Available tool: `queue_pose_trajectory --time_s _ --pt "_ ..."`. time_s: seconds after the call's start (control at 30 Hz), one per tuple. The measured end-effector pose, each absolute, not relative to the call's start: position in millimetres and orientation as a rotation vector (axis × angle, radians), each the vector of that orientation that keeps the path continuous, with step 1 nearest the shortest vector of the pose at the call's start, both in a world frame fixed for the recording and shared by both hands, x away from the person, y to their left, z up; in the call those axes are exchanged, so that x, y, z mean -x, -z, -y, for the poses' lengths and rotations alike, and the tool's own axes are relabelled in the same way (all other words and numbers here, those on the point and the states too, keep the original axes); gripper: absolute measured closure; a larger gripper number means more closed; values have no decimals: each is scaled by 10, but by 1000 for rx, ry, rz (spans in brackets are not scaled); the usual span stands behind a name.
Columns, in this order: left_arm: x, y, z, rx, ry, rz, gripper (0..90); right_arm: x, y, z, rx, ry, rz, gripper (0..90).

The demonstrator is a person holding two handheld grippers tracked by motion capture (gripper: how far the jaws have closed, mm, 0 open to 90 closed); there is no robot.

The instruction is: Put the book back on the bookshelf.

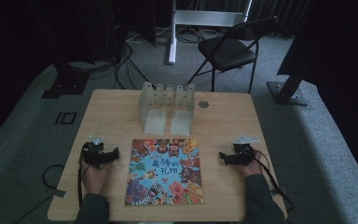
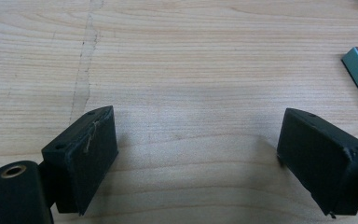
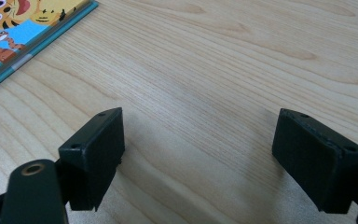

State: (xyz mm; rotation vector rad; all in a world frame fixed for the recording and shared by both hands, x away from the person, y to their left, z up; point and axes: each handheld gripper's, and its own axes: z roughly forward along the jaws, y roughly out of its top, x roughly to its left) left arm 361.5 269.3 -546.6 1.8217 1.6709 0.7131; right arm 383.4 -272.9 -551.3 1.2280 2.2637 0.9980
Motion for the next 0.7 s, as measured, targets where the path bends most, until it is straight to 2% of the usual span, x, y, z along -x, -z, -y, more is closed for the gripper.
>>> queue_pose_trajectory --time_s 0.07,0.13,0.2,0.23,0.4,0.47,0.57,0.7 --pt "-3598 5463 -2693 -1824 -715 -1664 130 -3834 5513 2729 -1228 -997 -2264 165" --pt "-3580 5455 -2691 -1824 -715 -1661 201 -3834 5513 2729 -1228 -997 -2264 165" --pt "-3554 5435 -2690 -1838 -707 -1653 201 -3834 5513 2729 -1227 -997 -2264 166" --pt "-3544 5447 -2692 -1827 -714 -1644 255 -3834 5513 2729 -1227 -997 -2264 165" --pt "-3528 5458 -2705 -1836 -714 -1602 269 -3837 5515 2721 -1220 -993 -2270 148" --pt "-3511 5452 -2686 -1861 -724 -1561 350 -3837 5514 2721 -1222 -993 -2271 148" --pt "-3503 5439 -2636 -1859 -724 -1573 426 -3835 5514 2717 -1230 -992 -2263 154" --pt "-3494 5425 -2598 -1877 -684 -1566 437 -3820 5493 2729 -1266 -980 -2228 273"
